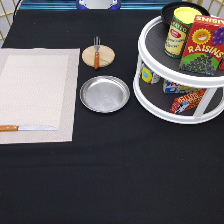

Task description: Arrange plate and fork

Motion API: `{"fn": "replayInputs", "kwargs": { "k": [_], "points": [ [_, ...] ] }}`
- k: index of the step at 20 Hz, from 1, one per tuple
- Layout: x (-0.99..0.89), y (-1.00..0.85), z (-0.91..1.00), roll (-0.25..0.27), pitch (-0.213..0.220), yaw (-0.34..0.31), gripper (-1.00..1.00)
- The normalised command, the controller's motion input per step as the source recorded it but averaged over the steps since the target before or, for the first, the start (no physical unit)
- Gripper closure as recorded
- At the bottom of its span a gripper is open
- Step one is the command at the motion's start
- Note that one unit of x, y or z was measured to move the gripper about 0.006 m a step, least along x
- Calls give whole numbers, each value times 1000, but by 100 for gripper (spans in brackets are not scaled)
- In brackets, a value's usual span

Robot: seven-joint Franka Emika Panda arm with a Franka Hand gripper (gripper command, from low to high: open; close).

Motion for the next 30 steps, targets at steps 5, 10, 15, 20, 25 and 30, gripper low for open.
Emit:
{"fn": "replayInputs", "kwargs": {
  "k": [5,10,15,20,25,30],
  "points": [
    [420,-17,0,6,23,0,-100],
    [768,-80,0,21,33,0,-100],
    [872,-99,-1,17,71,4,-100],
    [794,-131,-69,7,68,22,-100],
    [715,-257,-185,41,26,36,-100],
    [754,-212,-233,46,8,35,-100]
  ]
}}
